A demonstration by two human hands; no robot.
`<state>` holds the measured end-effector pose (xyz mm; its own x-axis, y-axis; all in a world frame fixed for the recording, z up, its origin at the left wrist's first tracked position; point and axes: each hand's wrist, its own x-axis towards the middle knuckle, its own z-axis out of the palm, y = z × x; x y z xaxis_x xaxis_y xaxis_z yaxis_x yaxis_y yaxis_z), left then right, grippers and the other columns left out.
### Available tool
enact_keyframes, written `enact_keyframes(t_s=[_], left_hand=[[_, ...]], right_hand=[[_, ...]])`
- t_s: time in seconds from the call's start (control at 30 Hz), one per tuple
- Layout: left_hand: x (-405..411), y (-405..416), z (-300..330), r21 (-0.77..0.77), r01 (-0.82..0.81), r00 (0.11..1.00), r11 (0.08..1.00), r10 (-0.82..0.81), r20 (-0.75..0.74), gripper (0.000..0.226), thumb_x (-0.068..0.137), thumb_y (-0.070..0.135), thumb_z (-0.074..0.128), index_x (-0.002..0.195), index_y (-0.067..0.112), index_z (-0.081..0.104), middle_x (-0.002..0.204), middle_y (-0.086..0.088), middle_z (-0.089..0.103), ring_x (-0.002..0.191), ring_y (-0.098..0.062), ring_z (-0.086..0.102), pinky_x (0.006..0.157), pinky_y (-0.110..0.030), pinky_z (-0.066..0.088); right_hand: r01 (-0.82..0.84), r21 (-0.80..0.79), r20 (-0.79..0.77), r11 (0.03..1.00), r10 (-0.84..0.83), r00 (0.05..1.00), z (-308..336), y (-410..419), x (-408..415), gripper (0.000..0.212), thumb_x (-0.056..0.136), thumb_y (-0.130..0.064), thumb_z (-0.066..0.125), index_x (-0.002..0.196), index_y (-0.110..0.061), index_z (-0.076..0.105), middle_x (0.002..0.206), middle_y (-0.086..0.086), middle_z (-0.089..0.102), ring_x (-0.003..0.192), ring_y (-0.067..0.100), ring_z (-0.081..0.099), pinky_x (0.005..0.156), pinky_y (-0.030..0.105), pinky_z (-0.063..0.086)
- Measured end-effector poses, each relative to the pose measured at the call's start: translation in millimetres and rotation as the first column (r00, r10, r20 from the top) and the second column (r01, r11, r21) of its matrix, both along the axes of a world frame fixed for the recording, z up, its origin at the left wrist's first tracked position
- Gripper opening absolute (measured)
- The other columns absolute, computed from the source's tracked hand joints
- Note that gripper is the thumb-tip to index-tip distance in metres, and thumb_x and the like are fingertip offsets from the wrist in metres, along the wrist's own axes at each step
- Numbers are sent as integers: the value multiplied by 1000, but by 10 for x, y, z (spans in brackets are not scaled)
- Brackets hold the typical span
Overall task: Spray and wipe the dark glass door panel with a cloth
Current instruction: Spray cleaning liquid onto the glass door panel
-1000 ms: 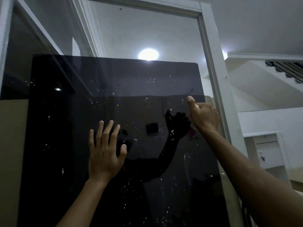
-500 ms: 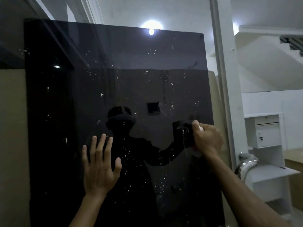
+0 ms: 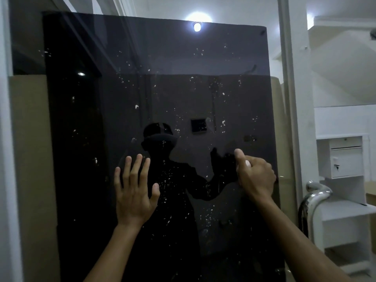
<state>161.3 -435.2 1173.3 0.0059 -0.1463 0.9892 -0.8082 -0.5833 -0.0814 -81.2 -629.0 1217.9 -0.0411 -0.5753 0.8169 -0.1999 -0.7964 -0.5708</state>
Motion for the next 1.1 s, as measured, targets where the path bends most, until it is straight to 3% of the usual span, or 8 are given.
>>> enact_keyframes(t_s=[0.17,0.3,0.4,0.53,0.63,0.93,1.03,1.1], left_hand=[[101,96,-20,76,-61,998,995,58,35,68,95,44,37,155,12,36,165,-12,27,155,-32,19,124,-57,15],[119,118,-16,95,-68,997,993,65,30,70,94,43,38,156,13,34,166,-12,26,155,-31,18,124,-58,17],[102,133,-12,103,-64,998,993,62,23,70,94,43,37,157,13,33,166,-11,25,155,-30,18,123,-57,17],[70,168,9,120,-1,1000,993,1,0,67,95,42,36,156,14,36,166,-9,27,156,-28,19,123,-55,19],[99,299,14,136,73,997,988,-73,-3,64,96,41,36,155,14,38,165,-9,28,155,-26,20,123,-53,20],[748,1202,-332,-212,23,976,977,-68,-207,67,97,42,33,153,5,37,163,-18,28,154,-35,19,122,-61,15],[962,1452,-379,-149,-51,973,988,16,-230,68,98,43,31,155,6,34,164,-19,26,154,-36,19,122,-61,17],[1046,1543,-394,-90,-75,975,993,54,-216,68,98,44,30,156,7,33,165,-18,23,155,-35,17,123,-60,16]], right_hand=[[-55,-1,-146,999,54,988,17,469,315,77,82,-81,23,52,-13,44,49,-4,52,49,16,53,57,30,39],[-67,-1,-199,998,66,978,61,713,534,63,94,-60,43,50,-16,43,48,-4,50,48,16,52,59,32,41],[-64,19,-195,998,66,979,72,799,621,59,96,-53,44,51,-16,47,49,-4,52,50,17,54,63,34,46],[-87,72,-139,994,97,986,15,808,651,64,99,-59,42,51,-17,39,49,-5,47,48,17,51,56,31,35],[-107,83,-128,991,117,985,-23,826,693,66,97,-65,38,51,-18,37,48,-5,46,48,17,50,59,33,42],[-206,-22,-179,978,199,964,-84,1286,1047,69,94,-71,35,51,-16,37,45,-6,41,43,13,43,56,29,35],[-239,-33,-222,970,226,948,-76,1557,1265,72,87,-76,28,53,-13,40,45,-5,42,43,14,46,54,30,37],[-264,-28,-237,964,250,939,-61,1728,1399,67,91,-70,34,52,-15,39,45,-5,42,43,13,44,56,31,42]])
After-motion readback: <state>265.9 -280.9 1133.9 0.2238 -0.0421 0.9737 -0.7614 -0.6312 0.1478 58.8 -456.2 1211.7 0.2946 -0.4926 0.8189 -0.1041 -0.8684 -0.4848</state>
